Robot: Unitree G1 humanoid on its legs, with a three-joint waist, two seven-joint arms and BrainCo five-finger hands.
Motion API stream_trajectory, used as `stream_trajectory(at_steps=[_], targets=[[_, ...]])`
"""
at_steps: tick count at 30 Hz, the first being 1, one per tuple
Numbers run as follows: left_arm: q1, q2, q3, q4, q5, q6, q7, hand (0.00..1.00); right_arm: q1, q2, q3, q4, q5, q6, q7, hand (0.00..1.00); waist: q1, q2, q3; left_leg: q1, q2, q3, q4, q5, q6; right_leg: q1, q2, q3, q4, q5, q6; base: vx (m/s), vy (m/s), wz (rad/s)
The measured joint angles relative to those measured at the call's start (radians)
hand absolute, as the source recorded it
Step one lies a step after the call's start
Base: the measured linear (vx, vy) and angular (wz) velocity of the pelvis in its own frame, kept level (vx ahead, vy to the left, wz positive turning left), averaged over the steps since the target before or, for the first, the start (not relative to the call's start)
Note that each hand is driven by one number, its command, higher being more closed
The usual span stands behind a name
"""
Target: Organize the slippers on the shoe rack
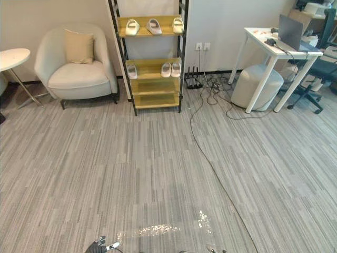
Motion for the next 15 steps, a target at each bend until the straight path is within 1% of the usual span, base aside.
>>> stream_trajectory(at_steps=[2,5,8,13,15], targets=[[-0.002,0.0,0.0,0.009,0.004,0.0,0.0,0.0,-0.003,0.003,-0.003,0.003,-0.003,-0.008,0.0,0.0,-0.001,-0.004,0.001,0.014,-0.002,0.0,-0.009,0.002,-0.003,0.022,0.0,-0.006,-0.019,0.001,0.003,0.08,-0.018,0.06],[-0.01,0.002,-0.002,0.01,0.019,0.0,-0.001,0.0,-0.018,0.006,-0.004,0.004,-0.009,-0.009,0.001,0.0,-0.002,-0.007,0.006,0.03,-0.005,-0.001,-0.039,0.013,-0.021,0.033,0.0,-0.022,-0.033,0.0,0.005,0.04,-0.031,0.11],[-0.013,0.002,-0.002,0.01,0.021,-0.001,-0.001,0.0,-0.029,0.006,-0.004,0.005,-0.01,-0.01,0.002,0.0,-0.001,-0.008,0.022,0.045,-0.004,-0.001,-0.048,0.018,-0.028,0.045,0.0,-0.031,-0.038,-0.001,0.006,0.0,-0.04,0.09],[-0.014,0.003,-0.013,0.01,0.031,-0.001,-0.001,0.0,-0.04,0.006,-0.003,0.004,-0.022,-0.01,0.002,0.0,-0.002,-0.008,0.023,0.053,-0.004,-0.001,-0.075,0.032,-0.026,0.045,0.003,-0.038,-0.04,-0.003,0.009,-0.02,-0.021,0.03],[-0.015,0.005,-0.021,0.01,0.031,-0.001,-0.001,0.0,-0.041,0.005,-0.001,0.0,-0.05,-0.01,0.002,0.0,-0.002,-0.01,0.023,0.056,-0.004,0.002,-0.084,0.034,-0.022,0.047,0.004,-0.039,-0.046,-0.001,0.008,0.0,0.0,0.0]])
